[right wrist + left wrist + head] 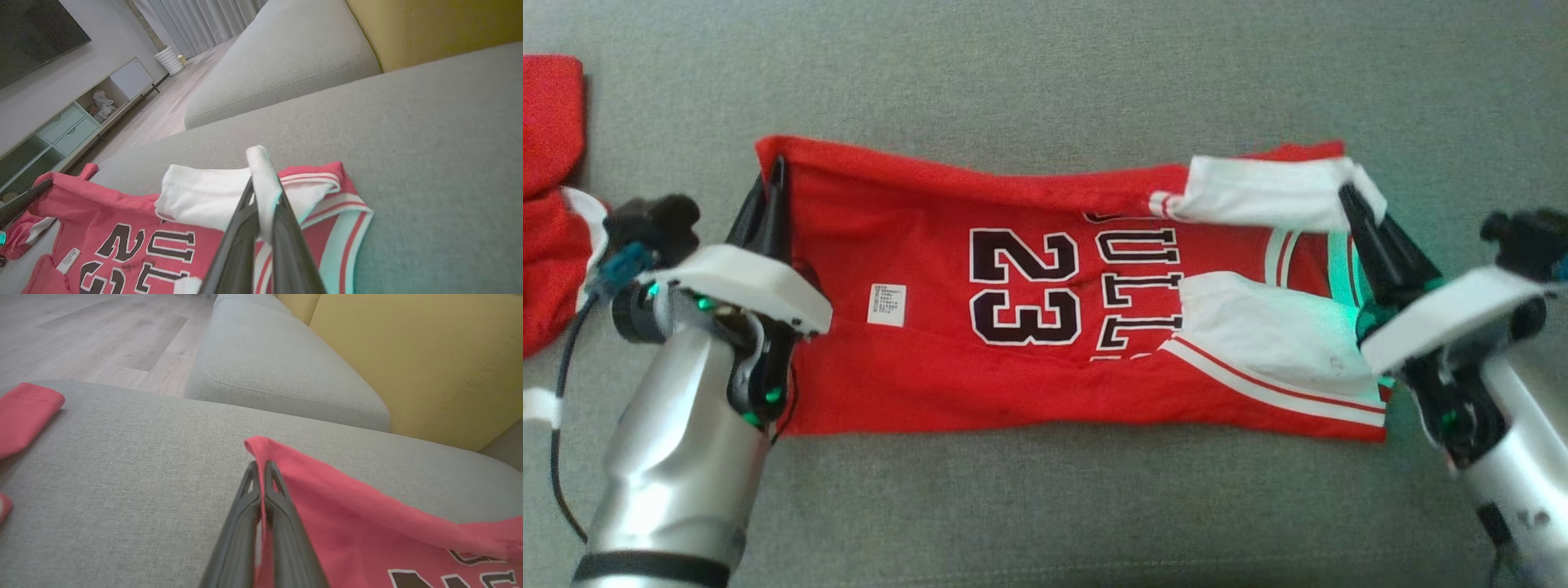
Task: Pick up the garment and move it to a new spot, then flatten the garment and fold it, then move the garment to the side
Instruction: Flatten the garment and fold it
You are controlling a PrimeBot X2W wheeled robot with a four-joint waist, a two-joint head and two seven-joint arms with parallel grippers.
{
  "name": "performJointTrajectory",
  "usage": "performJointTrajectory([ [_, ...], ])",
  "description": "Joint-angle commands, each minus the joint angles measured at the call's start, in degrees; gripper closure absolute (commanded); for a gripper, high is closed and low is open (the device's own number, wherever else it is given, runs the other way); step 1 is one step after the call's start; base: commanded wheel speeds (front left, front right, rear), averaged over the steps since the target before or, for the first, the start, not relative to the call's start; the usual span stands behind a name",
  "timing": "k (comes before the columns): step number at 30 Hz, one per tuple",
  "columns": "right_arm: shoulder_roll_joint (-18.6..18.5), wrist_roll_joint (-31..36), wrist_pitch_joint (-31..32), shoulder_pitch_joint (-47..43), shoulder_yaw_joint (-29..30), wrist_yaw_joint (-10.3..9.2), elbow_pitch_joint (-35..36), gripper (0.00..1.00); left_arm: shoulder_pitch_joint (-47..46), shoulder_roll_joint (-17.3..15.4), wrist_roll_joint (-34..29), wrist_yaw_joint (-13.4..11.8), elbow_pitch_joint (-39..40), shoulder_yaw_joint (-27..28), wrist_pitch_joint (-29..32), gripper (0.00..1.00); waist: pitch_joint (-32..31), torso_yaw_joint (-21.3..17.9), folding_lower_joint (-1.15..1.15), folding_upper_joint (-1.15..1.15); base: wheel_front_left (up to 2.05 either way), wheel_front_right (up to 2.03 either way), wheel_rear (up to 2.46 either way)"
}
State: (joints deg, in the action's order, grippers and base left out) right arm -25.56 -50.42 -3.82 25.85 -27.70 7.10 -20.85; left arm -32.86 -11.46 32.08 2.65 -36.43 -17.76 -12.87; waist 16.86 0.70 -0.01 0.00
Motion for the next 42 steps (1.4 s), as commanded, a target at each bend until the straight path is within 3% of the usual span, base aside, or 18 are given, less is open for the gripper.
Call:
performJointTrajectory([
  [1,-0.12,-0.05,0.74,-2.91,1.24,0.39,3.17,1.0,0.54,-2.68,0.47,-0.55,3.11,2.17,0.09,1.0,-0.12,0.02,0.01,0.0,0.0,0.0,0.0],
  [15,6.14,7.71,9.6,-20.04,11.11,0.39,13.9,1.0,13.25,-4.41,2.58,-3.45,13.42,2.34,3.32,1.0,-1.07,-0.2,0.01,0.0,0.0,0.0,0.0],
  [16,6.56,8.47,10.1,-20.78,11.75,0.39,14.47,1.0,13.79,-4.46,2.86,-3.57,13.6,2.33,3.84,0.73,-1.08,-0.18,0.01,0.0,0.0,0.0,0.0],
  [17,6.93,9.47,10.53,-21.49,12.56,0.39,14.84,0.72,14.26,-4.53,3.06,-3.86,13.64,2.44,4.18,0.3,-1.1,-0.18,0.01,0.0,0.0,0.0,0.0],
  [18,7.33,10.51,11.03,-22.16,13.25,0.39,15.14,0.17,14.67,-4.56,3.3,-4.03,13.63,2.55,4.36,0.0,-1.16,-0.18,0.01,0.0,0.0,0.0,0.0],
  [19,7.74,11.49,11.41,-22.74,13.86,0.39,15.51,0.0,15.03,-4.55,3.55,-4.18,13.58,2.69,4.47,0.0,-1.2,-0.18,0.01,0.0,0.0,0.0,0.0],
  [25,9.79,17.04,10.57,-24.98,16.37,0.39,18.22,0.0,17.1,-4.6,3.8,-5.44,13.29,3.27,3.53,0.0,-1.61,-0.29,0.01,0.0,0.0,0.0,0.0],
  [29,11.45,21.7,7.11,-26.13,18.02,0.39,21.2,0.0,19.12,-4.66,2.27,-8.03,14.87,4.21,0.55,0.0,-2.33,-0.42,0.01,0.0,0.0,0.0,0.0],
  [37,14.28,30.13,1.24,-24.93,21.62,0.39,25.85,0.0,24.71,-3.78,-4.14,-13.67,26.41,6.09,-2.01,0.0,-4.97,-0.67,0.01,0.0,0.0,0.0,0.0],
  [42,15.16,34.19,0.63,-24.56,22.96,0.39,26.52,0.0,28.45,-2.86,-7.19,-15.27,33.98,5.98,-2.1,0.0,-7.05,-0.48,0.01,0.0,0.0,0.0,0.0],
])
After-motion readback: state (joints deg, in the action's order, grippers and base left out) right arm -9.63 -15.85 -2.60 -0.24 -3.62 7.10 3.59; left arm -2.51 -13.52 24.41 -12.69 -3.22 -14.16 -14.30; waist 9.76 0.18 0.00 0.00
